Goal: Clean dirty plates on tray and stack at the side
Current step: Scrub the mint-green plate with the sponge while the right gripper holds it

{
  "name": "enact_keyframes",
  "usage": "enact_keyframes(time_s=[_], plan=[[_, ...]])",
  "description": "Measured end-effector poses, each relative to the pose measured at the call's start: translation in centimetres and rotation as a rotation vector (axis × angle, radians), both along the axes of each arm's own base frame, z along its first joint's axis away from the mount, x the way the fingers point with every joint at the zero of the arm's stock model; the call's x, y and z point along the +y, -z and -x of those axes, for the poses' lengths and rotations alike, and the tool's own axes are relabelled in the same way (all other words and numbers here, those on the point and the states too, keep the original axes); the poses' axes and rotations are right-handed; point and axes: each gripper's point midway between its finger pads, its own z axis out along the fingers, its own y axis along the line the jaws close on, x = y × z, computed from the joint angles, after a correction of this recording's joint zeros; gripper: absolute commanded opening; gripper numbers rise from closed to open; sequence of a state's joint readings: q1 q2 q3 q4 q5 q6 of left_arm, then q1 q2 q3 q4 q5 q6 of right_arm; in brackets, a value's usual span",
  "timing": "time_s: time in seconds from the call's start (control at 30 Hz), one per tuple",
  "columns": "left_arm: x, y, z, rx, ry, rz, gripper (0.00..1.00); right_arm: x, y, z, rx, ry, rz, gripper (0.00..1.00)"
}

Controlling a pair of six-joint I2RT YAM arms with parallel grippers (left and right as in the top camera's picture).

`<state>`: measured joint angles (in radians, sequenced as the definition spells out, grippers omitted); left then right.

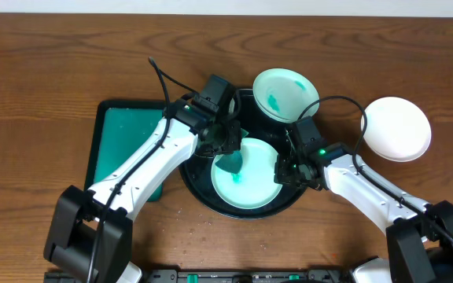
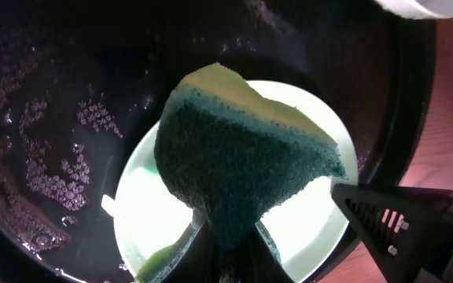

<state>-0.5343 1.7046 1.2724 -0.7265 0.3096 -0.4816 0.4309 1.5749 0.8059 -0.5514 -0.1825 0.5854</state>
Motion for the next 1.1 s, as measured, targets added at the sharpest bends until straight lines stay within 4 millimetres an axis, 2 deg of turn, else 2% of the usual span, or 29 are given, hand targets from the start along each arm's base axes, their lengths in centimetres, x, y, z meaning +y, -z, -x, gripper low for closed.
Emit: enact_keyframes(time_s=[0.17,0.43,0.57,0.77,0.87,1.0,1.1], plan=[[-0.2,1.5,0.5,0.032,-0.004,-0.044,0.07,0.1,0.0,-0.1,-0.005,0.0,-0.003,0.01],[-0.2,8.0,1.1,0.165,-0.013,-0.147,0.07,0.1,0.0,-0.1,-0.005,-0.001,-0.005,0.01],[-0.8,8.4,0.9,0.19,-0.019,-0.134,0.07,0.1,0.0,-0.1,-0.005,-0.002,-0.004,0.01],[-2.7,8.5,0.8,0.21,0.023,-0.028,0.07,-0.3,0.1,-0.2,-0.008,0.005,0.017,0.01],[-5.8,8.1,1.0,0.204,0.09,0.096,0.07,-0.4,0.1,-0.2,-0.008,0.006,0.022,0.01],[-9.1,7.8,3.3,0.233,0.185,0.171,0.07,-0.5,0.1,-0.1,-0.004,0.006,0.027,0.01],[-9.6,7.7,4.0,0.248,0.2,0.186,0.07,-0.5,0.1,0.0,-0.003,0.006,0.027,0.01]])
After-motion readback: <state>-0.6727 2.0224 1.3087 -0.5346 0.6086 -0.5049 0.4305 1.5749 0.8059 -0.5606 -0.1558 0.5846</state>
